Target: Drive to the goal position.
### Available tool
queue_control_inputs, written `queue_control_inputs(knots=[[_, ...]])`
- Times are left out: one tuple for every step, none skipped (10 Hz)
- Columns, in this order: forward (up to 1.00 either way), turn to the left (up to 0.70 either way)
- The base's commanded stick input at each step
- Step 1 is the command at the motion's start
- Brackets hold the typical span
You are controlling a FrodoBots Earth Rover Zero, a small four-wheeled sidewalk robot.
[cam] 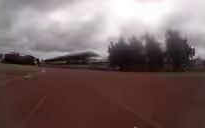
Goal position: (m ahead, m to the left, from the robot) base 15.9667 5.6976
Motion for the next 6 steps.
queue_control_inputs(knots=[[0.70,0.00],[0.70,0.00],[0.70,0.00],[0.70,0.00],[0.70,0.00],[0.70,0.00]])
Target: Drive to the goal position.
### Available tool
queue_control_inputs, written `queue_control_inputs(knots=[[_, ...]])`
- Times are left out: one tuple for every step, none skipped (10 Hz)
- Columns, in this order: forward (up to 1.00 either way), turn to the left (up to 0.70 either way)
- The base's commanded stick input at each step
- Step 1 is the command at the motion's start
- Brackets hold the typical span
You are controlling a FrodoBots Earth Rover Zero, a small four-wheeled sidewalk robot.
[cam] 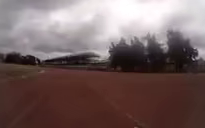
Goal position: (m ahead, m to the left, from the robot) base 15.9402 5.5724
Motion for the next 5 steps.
queue_control_inputs(knots=[[0.70,0.00],[0.70,0.00],[0.70,0.00],[0.70,0.00],[0.70,0.00]])
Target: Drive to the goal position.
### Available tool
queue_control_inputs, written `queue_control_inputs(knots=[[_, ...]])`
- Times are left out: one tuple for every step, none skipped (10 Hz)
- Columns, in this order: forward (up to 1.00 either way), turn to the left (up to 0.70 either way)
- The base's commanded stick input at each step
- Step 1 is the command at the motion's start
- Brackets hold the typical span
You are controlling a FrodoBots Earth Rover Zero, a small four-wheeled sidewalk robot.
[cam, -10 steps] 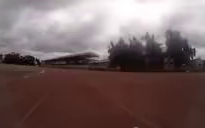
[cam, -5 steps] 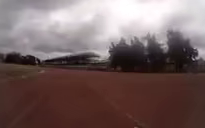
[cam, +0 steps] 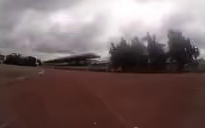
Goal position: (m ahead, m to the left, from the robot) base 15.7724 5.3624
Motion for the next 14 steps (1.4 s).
queue_control_inputs(knots=[[0.70,0.00],[0.70,0.00],[0.70,0.00],[0.70,0.00],[0.70,0.00],[0.70,0.00],[0.70,0.00],[0.70,0.00],[0.70,0.00],[0.70,0.00],[0.70,0.00],[0.70,0.00],[0.70,0.00],[0.70,0.00]])
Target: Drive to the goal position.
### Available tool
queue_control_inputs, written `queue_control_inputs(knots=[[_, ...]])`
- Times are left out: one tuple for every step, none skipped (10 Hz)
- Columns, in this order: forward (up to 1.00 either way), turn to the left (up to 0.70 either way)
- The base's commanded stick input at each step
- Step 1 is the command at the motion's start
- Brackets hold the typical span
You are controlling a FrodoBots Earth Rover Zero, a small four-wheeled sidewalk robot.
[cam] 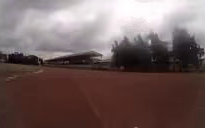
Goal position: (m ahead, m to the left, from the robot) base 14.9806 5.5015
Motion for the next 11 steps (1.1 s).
queue_control_inputs(knots=[[0.70,0.00],[0.70,0.00],[0.70,0.00],[0.70,0.00],[0.70,0.00],[0.70,0.00],[0.70,0.00],[0.70,0.00],[0.70,0.00],[0.70,0.00],[0.70,0.00]])
